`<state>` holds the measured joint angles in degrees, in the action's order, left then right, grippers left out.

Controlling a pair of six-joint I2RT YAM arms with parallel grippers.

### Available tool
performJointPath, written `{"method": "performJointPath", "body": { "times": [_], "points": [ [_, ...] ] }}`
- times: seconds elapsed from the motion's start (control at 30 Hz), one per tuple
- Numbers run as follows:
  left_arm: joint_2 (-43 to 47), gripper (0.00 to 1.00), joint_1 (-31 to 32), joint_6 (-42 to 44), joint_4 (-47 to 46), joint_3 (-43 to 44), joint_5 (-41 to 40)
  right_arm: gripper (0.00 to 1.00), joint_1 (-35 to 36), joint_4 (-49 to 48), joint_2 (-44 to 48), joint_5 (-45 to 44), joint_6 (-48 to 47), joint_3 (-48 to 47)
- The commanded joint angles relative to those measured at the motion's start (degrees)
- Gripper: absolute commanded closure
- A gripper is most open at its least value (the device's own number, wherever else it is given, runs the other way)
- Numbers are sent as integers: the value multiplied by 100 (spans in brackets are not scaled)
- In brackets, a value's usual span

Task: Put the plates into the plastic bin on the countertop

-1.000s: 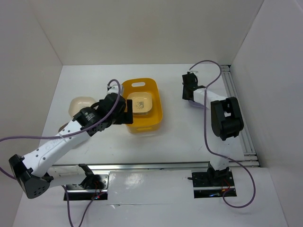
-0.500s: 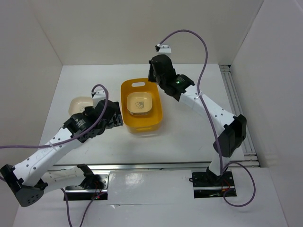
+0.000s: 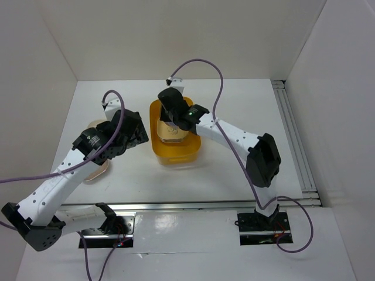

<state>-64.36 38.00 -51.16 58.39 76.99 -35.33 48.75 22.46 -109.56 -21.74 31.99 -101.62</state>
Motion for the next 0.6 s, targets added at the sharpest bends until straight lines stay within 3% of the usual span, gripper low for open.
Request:
{"method": "performJointPath", "body": {
  "times": [0.0, 0.13, 0.27, 0.4, 0.43, 0.47, 0.53, 0.57],
  "points": [
    [204, 1, -371, 88, -38, -8, 175, 100, 37, -470, -83, -15, 299, -7],
    [257, 0, -853, 387, -91, -123, 325, 98, 38, -470, -276, -15, 422, -7],
    [257, 0, -1276, 598, -223, -123, 562, 82, 38, -532, -469, 116, 475, -7],
    [257, 0, -1646, 660, -363, -228, 790, 75, 38, -637, -575, 258, 475, -59],
    [257, 0, -1716, 720, -459, -368, 843, 67, 38, -637, -575, 310, 414, -59],
    [257, 0, -1865, 721, -521, -421, 939, 47, 108, -637, -575, 310, 414, -164],
    [257, 0, -2093, 844, -731, -596, 1010, 34, 169, -637, -575, 310, 283, -331],
    [257, 0, -2190, 844, -820, -658, 1089, 34, 170, -585, -575, 310, 203, -384]
  ]
}}
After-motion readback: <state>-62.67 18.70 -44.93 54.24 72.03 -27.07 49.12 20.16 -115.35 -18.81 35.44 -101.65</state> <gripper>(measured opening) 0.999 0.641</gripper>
